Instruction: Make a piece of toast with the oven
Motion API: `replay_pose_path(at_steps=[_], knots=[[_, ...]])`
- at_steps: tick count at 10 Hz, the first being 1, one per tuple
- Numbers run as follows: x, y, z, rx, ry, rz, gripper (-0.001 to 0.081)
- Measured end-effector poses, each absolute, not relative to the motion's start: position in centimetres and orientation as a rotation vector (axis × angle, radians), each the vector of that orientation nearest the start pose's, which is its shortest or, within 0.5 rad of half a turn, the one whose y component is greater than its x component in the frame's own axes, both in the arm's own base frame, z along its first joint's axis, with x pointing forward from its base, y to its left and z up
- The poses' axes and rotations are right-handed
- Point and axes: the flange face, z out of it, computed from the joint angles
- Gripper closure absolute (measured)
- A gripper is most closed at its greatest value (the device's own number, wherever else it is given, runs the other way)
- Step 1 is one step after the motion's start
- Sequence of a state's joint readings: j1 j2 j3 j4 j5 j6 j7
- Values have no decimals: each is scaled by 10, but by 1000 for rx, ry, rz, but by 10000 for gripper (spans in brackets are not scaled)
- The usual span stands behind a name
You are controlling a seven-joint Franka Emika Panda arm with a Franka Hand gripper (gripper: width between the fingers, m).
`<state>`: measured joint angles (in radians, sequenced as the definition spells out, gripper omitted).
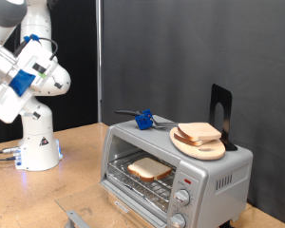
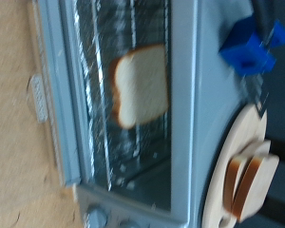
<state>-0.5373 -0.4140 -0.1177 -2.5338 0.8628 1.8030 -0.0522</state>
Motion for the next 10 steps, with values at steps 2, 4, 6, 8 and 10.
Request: replay_pose_path(at_steps=[2, 4, 6, 8, 10], knots=[[355, -197, 412, -1991, 1075, -58, -2], [360, -199, 408, -1993, 1082, -53, -2], [350, -204, 408, -1915, 1001, -55, -2], [343, -221, 391, -1907, 1008, -123, -2], [348, -231, 357, -1962, 1081, -174, -2]])
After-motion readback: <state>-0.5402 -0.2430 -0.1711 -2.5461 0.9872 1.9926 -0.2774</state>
